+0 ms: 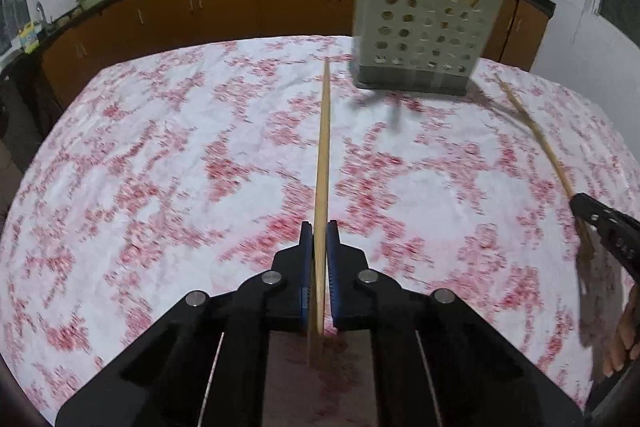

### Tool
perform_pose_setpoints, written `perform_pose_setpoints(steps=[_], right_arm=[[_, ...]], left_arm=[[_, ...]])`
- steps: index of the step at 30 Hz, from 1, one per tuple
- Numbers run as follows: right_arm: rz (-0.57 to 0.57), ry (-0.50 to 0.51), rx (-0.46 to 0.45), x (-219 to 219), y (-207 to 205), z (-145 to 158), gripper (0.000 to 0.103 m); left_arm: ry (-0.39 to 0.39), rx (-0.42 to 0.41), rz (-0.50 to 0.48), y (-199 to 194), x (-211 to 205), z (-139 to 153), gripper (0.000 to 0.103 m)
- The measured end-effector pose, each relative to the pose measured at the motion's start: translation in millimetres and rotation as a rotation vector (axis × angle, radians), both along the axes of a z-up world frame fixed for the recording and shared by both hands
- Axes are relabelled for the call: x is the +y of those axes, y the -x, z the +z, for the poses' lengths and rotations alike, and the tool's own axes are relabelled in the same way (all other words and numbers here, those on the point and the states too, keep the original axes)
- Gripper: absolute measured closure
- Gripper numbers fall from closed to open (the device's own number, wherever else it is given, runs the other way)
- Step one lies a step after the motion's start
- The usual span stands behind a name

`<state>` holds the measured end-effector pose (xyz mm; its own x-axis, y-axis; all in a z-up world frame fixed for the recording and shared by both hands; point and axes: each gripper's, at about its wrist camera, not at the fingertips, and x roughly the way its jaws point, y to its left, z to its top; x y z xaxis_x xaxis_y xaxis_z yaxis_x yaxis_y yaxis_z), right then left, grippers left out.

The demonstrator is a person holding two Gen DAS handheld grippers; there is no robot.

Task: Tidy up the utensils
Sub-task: 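Close the right tool on a chopstick while the left tool grasps the last chopstick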

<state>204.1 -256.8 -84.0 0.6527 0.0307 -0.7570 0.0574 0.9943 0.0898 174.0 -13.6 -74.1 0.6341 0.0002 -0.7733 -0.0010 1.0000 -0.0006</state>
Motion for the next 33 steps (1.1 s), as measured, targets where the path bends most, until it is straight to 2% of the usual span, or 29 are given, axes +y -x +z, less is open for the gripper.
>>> perform_pose_setpoints(steps=[6,21,26,33], right_arm=[[-0.008,0.001,0.000,-4.1,-4.5,0.0,0.094],[-0.004,-0.004,0.000,-6.6,-4.9,-0.8,0.094],[0.008,-0.007,0.004,-8.0,-1.2,-0.3,0.094],[0.012,-0.015,0.002,-9.2,-1.1,-0.1,0.094]], left_arm=[[0.010,0.002,0.060,-4.8,24.2,0.5,0.095],[0.069,0.000,0.062,-6.8,31.1,-0.5,0.095],[0.024,0.004,0.035,-5.1,24.8,-0.2,0.095],[0.021,0.004,0.030,-4.3,25.9,-0.1,0.095]])
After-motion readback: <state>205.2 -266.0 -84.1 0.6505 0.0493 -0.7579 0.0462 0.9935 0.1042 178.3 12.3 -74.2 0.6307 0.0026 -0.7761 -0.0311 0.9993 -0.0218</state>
